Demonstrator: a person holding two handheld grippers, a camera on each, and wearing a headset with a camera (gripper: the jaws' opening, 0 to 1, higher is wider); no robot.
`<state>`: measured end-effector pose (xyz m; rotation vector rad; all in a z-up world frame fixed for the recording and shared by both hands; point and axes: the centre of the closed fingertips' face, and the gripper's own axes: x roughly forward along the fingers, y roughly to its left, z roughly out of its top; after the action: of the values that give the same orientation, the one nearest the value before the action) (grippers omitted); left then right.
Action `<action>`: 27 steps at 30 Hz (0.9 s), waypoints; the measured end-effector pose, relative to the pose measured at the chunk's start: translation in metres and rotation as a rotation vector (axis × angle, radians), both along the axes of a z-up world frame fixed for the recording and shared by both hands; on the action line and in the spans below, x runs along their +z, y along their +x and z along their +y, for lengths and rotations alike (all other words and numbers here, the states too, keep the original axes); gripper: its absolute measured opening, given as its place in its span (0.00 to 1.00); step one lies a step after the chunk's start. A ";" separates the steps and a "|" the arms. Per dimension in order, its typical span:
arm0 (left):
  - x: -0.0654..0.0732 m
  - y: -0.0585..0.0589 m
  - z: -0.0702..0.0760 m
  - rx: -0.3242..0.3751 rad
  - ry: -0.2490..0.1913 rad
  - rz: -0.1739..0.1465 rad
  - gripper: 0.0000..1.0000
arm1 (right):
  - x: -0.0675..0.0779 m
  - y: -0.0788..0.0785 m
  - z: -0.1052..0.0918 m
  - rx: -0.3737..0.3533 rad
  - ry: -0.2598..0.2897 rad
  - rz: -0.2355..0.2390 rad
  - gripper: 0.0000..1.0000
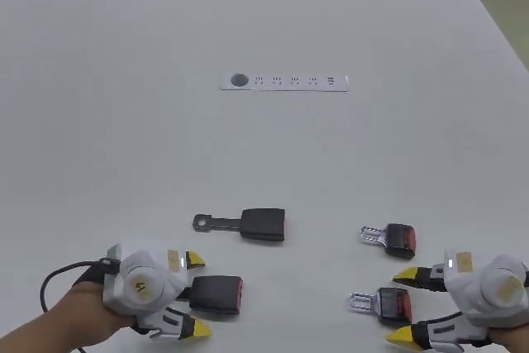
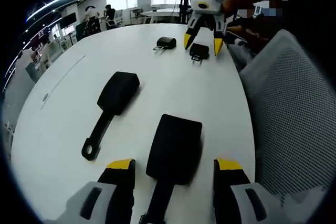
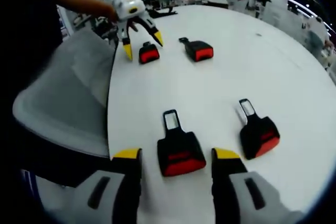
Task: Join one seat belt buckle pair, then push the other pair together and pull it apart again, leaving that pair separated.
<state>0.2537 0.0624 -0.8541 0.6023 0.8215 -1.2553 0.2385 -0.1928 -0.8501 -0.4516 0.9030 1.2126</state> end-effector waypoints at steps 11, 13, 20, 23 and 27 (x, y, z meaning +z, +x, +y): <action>0.000 0.002 -0.003 -0.036 -0.011 -0.010 0.49 | -0.002 0.000 -0.001 0.058 -0.018 -0.003 0.47; 0.001 0.000 -0.003 -0.061 -0.006 -0.012 0.43 | -0.002 0.000 -0.002 0.066 -0.024 -0.002 0.46; 0.000 0.006 0.000 -0.074 0.016 -0.023 0.34 | -0.003 0.001 -0.005 0.103 -0.042 -0.015 0.41; -0.001 0.006 0.000 -0.097 0.018 -0.029 0.34 | -0.004 0.003 -0.006 0.107 -0.045 -0.022 0.39; -0.002 0.005 0.000 -0.141 0.026 -0.034 0.34 | -0.004 0.004 -0.007 0.118 -0.052 -0.032 0.35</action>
<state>0.2591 0.0620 -0.8559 0.7104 0.7783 -1.3600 0.2427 -0.1996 -0.8544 -0.5709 0.8921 1.2878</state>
